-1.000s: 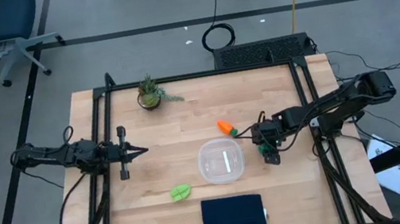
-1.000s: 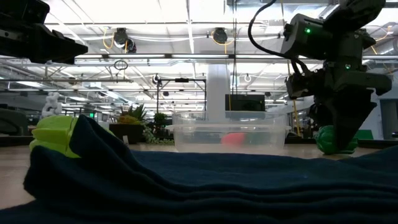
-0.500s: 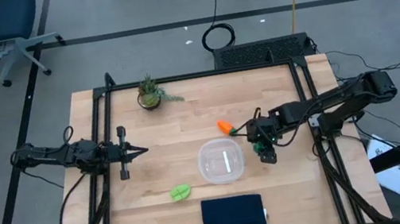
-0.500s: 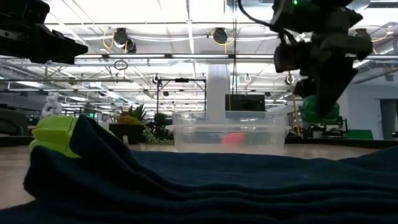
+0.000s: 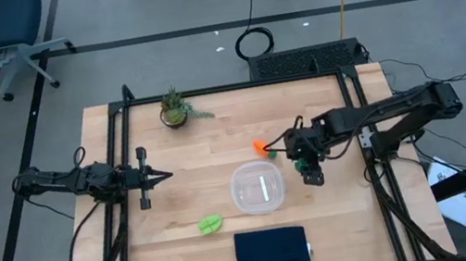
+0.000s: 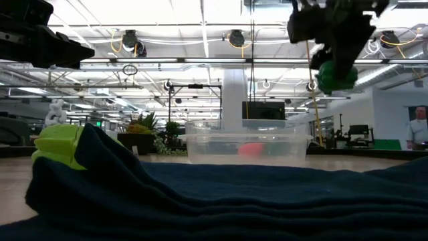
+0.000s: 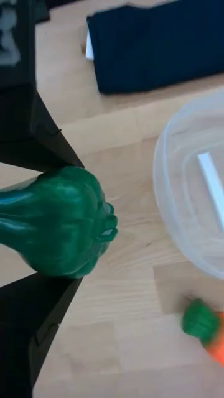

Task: Pick and placing Produce into tupperware
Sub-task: Put the green bell pepper into the transparent bin

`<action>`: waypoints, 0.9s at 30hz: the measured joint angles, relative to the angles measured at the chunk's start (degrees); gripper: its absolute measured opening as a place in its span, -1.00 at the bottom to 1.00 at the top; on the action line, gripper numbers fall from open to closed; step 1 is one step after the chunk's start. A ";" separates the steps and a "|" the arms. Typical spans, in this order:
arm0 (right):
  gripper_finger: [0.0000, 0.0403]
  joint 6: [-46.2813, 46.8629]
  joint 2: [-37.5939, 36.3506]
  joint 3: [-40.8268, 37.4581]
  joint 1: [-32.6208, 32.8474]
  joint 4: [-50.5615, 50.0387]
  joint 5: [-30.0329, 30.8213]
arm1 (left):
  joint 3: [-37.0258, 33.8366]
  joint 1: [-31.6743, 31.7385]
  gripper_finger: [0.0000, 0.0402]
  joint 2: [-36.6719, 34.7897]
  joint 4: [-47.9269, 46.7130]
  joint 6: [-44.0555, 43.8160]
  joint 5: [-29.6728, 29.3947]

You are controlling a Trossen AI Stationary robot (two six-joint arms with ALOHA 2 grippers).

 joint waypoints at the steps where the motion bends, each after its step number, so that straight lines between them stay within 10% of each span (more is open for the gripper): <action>1: 0.14 -0.21 0.00 0.85 0.00 -0.46 -0.02 | 0.00 -0.01 -1.00 0.01 0.00 0.00 0.00; 27: 0.13 -0.83 4.09 11.04 1.88 -8.11 0.02 | -0.02 0.01 -1.00 0.01 0.37 -0.02 0.00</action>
